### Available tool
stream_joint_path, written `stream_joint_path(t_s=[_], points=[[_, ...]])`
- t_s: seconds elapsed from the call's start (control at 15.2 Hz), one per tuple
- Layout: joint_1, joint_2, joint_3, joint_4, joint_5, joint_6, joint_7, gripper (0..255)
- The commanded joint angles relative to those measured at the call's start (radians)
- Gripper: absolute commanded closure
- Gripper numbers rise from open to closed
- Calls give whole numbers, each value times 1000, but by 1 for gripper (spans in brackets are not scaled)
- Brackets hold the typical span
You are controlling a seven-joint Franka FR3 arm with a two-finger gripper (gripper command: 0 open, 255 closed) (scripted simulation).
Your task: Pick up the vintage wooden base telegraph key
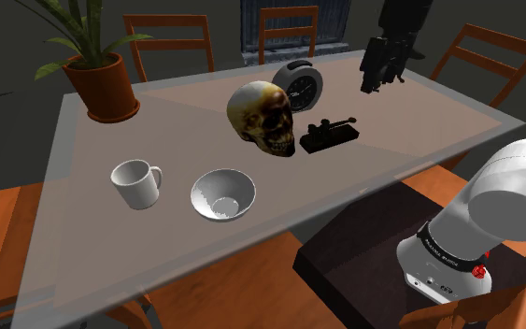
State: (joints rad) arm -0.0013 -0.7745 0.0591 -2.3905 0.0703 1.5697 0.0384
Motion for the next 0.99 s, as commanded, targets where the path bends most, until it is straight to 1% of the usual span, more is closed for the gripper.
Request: stream_joint_path(t_s=[0.0, 0.46, 0.92], points=[[0, 0, 0, 0, 0, 0, 0, 0], [8, 191, -93, -29, -67, 188, -221, 0], [20, 441, -165, 19, -101, 362, -429, 0]])
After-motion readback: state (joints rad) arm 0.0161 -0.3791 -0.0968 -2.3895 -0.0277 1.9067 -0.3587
